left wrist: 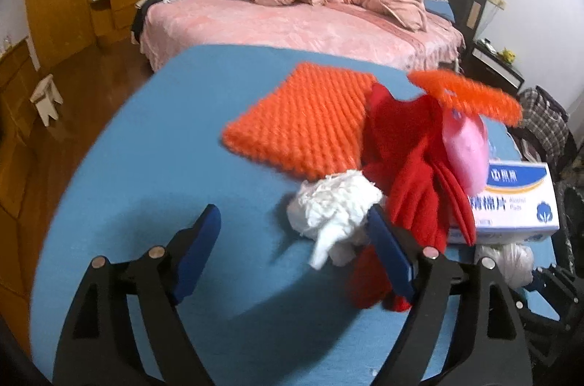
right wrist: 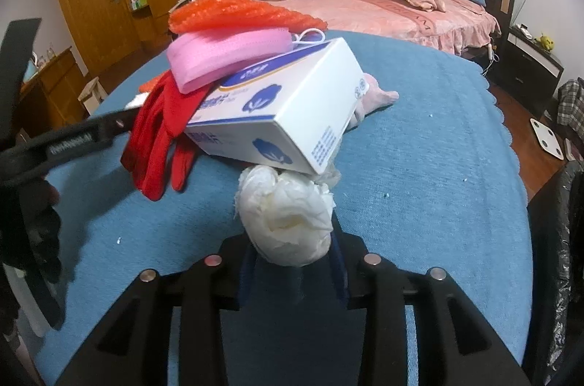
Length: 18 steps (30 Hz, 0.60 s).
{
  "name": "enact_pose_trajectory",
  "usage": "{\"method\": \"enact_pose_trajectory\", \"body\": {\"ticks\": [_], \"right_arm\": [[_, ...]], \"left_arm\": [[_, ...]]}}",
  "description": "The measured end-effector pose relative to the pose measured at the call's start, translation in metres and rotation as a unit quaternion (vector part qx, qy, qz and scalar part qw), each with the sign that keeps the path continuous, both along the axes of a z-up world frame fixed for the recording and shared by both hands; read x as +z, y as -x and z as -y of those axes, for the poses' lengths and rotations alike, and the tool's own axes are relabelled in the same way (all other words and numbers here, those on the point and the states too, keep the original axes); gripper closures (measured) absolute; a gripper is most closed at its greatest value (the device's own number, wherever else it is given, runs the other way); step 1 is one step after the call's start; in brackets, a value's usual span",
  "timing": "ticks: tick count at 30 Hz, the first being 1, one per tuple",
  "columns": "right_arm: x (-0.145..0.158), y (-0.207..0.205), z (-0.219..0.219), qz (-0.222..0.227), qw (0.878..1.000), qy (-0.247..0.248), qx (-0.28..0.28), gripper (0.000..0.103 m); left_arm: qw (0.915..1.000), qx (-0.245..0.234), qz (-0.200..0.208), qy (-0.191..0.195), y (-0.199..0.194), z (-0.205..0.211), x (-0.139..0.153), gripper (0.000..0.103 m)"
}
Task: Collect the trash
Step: 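Grasp the white tissue ball with the left tool while the right tool holds its tissue, then carry both tissue balls over the black bin and open both tools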
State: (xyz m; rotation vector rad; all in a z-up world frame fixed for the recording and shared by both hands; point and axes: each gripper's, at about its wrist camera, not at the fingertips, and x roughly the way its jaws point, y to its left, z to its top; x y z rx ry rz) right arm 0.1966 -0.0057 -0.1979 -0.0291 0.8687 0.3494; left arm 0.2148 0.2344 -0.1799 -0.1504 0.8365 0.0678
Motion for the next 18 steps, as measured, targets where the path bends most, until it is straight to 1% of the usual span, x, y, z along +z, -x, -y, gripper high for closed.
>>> {"method": "enact_pose_trajectory", "body": {"ticks": [2, 4, 6, 7, 10, 14, 18], "right_arm": [[0.000, 0.000, 0.000, 0.000, 1.000, -0.001, 0.001, 0.067], [0.001, 0.000, 0.000, -0.001, 1.000, -0.002, 0.003, 0.067], [0.002, 0.001, 0.000, -0.002, 1.000, -0.001, 0.005, 0.068], [0.003, 0.002, 0.001, -0.002, 1.000, -0.001, 0.007, 0.068], [0.006, 0.006, 0.003, 0.000, 1.000, -0.001, 0.009, 0.069], [0.014, 0.012, 0.010, 0.004, 1.000, -0.009, 0.010, 0.069], [0.024, 0.018, 0.015, 0.012, 1.000, -0.017, 0.015, 0.069]], "left_arm": [[0.9999, -0.012, -0.004, 0.011, 0.004, 0.001, -0.006, 0.032], [0.9989, -0.034, -0.007, 0.031, 0.007, 0.004, -0.010, 0.058], [0.9974, -0.049, -0.007, 0.052, 0.009, 0.003, -0.011, 0.070], [0.9973, -0.050, -0.004, 0.053, 0.011, 0.003, -0.011, 0.074], [0.9971, -0.055, 0.002, 0.052, 0.018, 0.006, -0.010, 0.080], [0.9975, -0.052, 0.019, 0.043, 0.037, 0.010, -0.002, 0.082], [0.9978, -0.029, 0.034, 0.048, 0.059, 0.005, 0.010, 0.082]]}}
